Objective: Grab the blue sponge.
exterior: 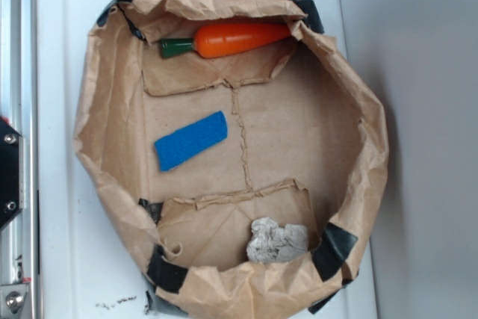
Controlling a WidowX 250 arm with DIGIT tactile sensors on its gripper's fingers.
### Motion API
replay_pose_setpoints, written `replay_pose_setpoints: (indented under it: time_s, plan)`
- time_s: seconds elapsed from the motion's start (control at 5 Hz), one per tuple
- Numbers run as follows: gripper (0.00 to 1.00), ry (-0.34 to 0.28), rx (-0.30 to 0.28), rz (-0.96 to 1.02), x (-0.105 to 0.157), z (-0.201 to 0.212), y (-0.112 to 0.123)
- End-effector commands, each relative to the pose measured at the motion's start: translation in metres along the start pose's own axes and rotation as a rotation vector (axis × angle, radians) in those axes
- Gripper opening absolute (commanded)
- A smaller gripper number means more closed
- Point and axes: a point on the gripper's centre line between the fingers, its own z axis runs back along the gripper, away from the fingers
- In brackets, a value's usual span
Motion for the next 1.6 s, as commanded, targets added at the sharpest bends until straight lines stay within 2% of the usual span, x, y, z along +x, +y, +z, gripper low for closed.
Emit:
replay_pose_setpoints:
  time_s: [0.0, 0.2, 0.4, 0.6, 1.2, 1.4]
  plan:
    - [1.0, 0.0, 0.0, 0.0, 0.0, 0.0, 0.0]
    - [1.0, -0.017, 0.021, 0.089, 0.049, -0.013, -0.012]
    - [1.0, -0.032, 0.037, 0.112, 0.098, -0.029, -0.011]
    - [1.0, -0.017, 0.073, 0.099, 0.123, -0.049, -0.004]
    - [1.0, -0.017, 0.073, 0.099, 0.123, -0.049, -0.004]
    - [1.0, -0.041, 0.1, 0.13, 0.109, -0.083, 0.007]
